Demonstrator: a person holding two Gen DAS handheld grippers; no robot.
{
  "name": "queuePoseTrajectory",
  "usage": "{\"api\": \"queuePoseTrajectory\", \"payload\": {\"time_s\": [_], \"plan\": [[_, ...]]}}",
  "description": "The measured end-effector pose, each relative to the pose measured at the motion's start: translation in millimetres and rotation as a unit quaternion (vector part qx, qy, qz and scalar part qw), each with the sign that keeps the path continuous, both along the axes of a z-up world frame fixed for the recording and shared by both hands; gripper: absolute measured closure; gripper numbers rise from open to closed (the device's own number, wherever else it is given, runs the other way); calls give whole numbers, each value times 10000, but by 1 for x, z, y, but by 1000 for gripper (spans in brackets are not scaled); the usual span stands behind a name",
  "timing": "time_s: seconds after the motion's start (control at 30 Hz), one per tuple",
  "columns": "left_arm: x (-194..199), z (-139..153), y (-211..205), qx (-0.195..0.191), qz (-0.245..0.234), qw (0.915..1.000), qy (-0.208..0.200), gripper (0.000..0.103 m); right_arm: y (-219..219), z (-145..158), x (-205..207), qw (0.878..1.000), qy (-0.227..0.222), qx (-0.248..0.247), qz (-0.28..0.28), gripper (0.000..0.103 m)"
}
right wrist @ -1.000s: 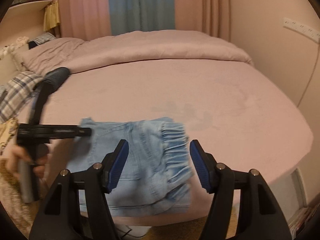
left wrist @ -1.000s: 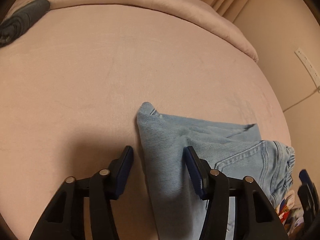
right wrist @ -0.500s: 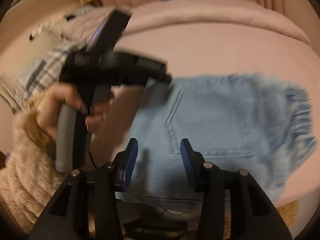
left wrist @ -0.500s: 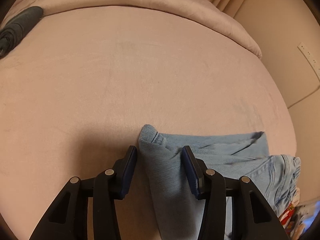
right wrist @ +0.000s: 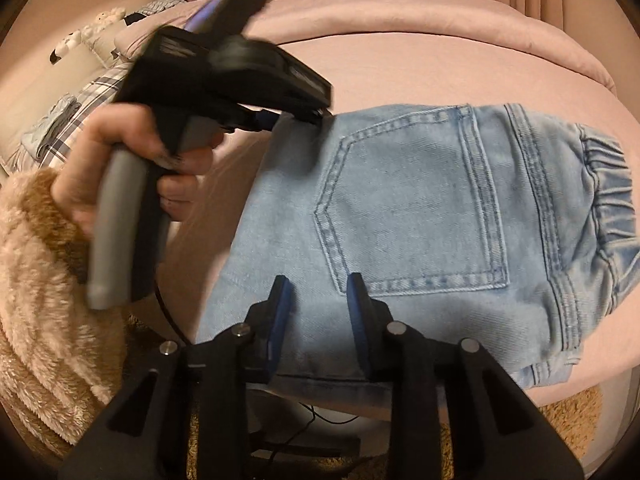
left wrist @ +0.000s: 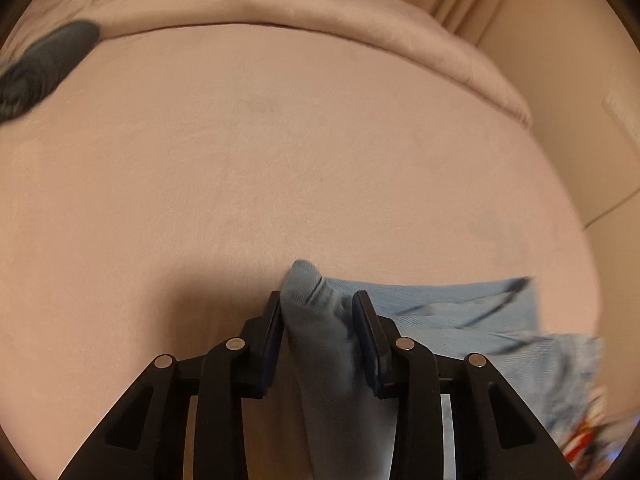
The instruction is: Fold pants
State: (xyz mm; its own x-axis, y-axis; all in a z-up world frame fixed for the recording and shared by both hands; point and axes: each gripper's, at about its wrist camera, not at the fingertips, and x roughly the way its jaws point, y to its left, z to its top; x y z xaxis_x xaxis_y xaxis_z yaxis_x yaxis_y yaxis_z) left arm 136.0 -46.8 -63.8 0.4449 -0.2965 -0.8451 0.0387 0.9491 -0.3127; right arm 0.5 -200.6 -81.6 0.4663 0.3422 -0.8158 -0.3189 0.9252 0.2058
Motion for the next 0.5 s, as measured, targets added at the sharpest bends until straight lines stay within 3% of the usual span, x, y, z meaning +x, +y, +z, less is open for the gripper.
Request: {"api": "queuePoseTrajectory", "payload": {"time_s": [0.17,0.3,0.5], "plan": [[-36,19,4,-120,-296,9990,-314,66,-3,-1,-7,9999,26,80,-64,73],[-39,2,1,210,-300,9993,-65,71,-7,-1,-6,9999,38,109,-60,73],[-27,-17,-3,236,-238,9994,76,71,-10,0,-2,9999,25,84,-60,74]]}}
